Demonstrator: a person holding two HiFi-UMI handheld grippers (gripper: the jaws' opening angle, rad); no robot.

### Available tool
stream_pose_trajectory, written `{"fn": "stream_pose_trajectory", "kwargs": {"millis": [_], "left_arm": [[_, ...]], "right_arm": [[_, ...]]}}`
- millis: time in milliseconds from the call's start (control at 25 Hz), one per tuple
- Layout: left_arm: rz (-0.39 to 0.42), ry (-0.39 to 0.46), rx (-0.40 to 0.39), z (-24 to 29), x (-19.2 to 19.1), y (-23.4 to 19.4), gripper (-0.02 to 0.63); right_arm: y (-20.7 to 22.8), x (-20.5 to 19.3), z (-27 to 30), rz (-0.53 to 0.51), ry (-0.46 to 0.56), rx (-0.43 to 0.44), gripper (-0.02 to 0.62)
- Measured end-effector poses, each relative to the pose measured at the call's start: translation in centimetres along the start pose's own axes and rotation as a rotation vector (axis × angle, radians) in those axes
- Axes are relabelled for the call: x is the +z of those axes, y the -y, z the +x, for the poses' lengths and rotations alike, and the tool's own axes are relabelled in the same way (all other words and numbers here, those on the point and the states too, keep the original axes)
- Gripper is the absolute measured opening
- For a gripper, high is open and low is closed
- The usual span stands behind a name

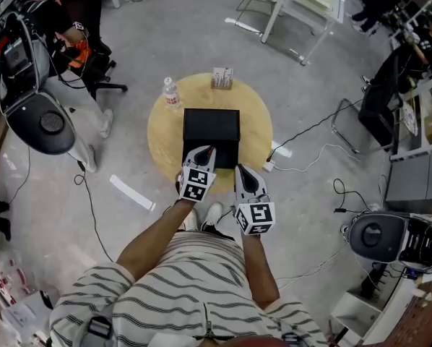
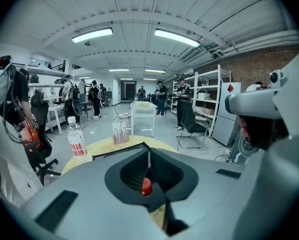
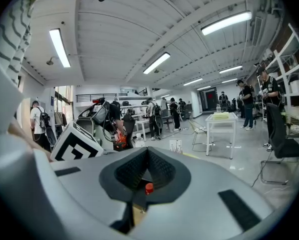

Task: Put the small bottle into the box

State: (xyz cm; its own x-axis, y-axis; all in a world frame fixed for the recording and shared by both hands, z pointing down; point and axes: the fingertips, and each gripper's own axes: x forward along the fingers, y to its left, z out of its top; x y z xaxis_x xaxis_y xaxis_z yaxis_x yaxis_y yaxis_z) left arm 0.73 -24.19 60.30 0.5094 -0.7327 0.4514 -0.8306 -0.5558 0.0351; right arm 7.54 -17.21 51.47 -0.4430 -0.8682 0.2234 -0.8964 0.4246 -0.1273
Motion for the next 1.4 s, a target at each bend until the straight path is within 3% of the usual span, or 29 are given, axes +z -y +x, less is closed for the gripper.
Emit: {"fn": "stream_pose_trajectory", "kwargs": {"millis": [800,1400], "left_arm": [[0.066,0.089,-0.072,-4.6,2.5,2.5,0.021],[0.039,0.163,-0.044,-8.1,3.5,1.7,0.021]], "right_arm": [[-1.6,1.5,-0.2,-0.022,0.062,0.036,0.009],[-2.8,2.0,-0.3,-0.057,0.090,0.045,0.009]]}}
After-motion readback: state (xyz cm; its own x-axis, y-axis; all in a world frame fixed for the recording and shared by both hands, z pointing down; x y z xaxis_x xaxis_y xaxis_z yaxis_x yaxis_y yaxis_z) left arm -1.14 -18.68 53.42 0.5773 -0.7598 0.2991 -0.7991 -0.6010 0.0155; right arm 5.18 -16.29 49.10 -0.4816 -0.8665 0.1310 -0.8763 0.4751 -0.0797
